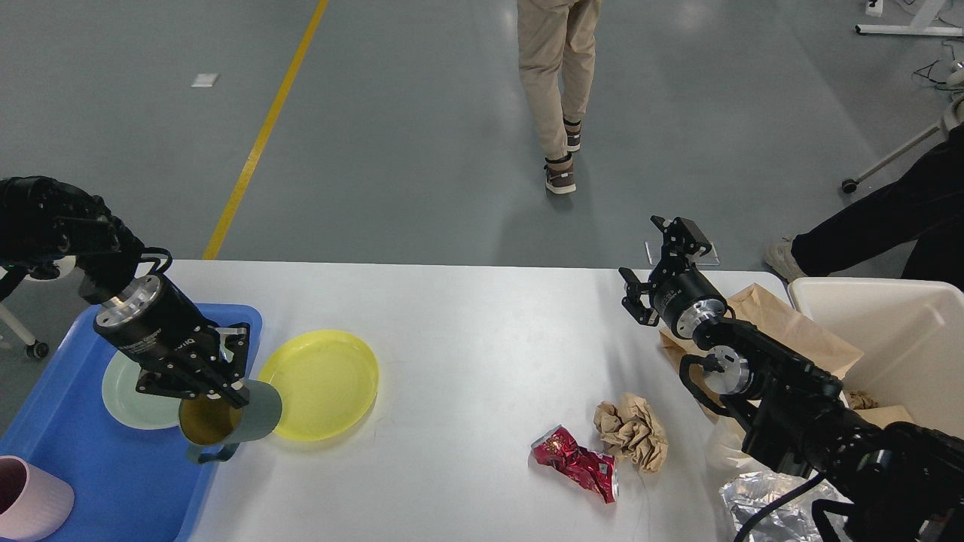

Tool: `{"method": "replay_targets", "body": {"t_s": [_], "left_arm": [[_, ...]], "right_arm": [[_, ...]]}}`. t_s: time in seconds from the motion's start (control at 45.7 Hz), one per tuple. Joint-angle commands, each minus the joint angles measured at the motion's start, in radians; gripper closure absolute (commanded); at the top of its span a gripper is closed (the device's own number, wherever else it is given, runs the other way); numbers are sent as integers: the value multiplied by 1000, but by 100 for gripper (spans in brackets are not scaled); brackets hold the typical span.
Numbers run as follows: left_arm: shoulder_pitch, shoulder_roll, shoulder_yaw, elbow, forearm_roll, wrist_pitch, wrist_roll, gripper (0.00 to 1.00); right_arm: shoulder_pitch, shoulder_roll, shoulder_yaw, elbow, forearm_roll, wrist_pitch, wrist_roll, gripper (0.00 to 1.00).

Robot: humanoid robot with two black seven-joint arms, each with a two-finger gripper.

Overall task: Tidy desktop
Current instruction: 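Lift the olive cup with the left gripper and set it in the tray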

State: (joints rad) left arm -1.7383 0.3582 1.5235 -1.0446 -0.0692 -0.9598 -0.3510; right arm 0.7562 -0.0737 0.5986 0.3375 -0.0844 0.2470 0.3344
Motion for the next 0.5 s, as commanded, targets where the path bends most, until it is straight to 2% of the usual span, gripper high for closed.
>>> {"method": "replay_targets", "body": {"t_s": [0.0,0.372,0.481], "left_arm": [[0,44,14,1,0,0,0,100],[17,93,87,14,5,0,-2,100],[54,116,87,21,5,0,-2,100]], "right_arm": [[-1,0,1,0,0,0,0,0],[0,0,1,0,0,0,0,0],[0,0,1,0,0,0,0,0]]}}
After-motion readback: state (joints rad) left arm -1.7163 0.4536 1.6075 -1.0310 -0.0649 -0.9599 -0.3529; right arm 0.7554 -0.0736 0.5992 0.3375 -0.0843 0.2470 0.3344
